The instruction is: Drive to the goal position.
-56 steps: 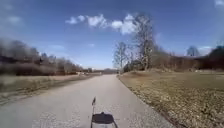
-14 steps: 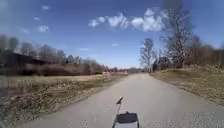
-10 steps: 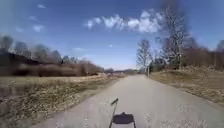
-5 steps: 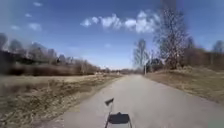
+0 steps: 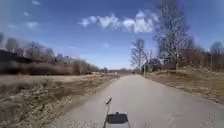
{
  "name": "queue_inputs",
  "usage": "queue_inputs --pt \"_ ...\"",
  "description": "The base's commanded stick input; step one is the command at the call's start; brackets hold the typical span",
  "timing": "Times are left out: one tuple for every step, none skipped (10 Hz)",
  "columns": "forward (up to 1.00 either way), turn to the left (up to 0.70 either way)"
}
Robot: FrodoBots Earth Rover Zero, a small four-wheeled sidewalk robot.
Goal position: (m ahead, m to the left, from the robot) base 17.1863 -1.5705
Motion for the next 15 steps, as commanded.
queue_inputs --pt "1.0 0.0" --pt "1.0 0.0" --pt "1.0 0.0" --pt "1.0 0.0" --pt "1.0 0.0" --pt "1.0 0.0" --pt "1.0 0.0" --pt "1.0 0.0" --pt "1.0 0.0" --pt "1.0 -0.05" --pt "1.0 -0.27" --pt "1.0 -0.27" --pt "1.0 -0.24" --pt "1.0 0.0" --pt "1.0 0.0"
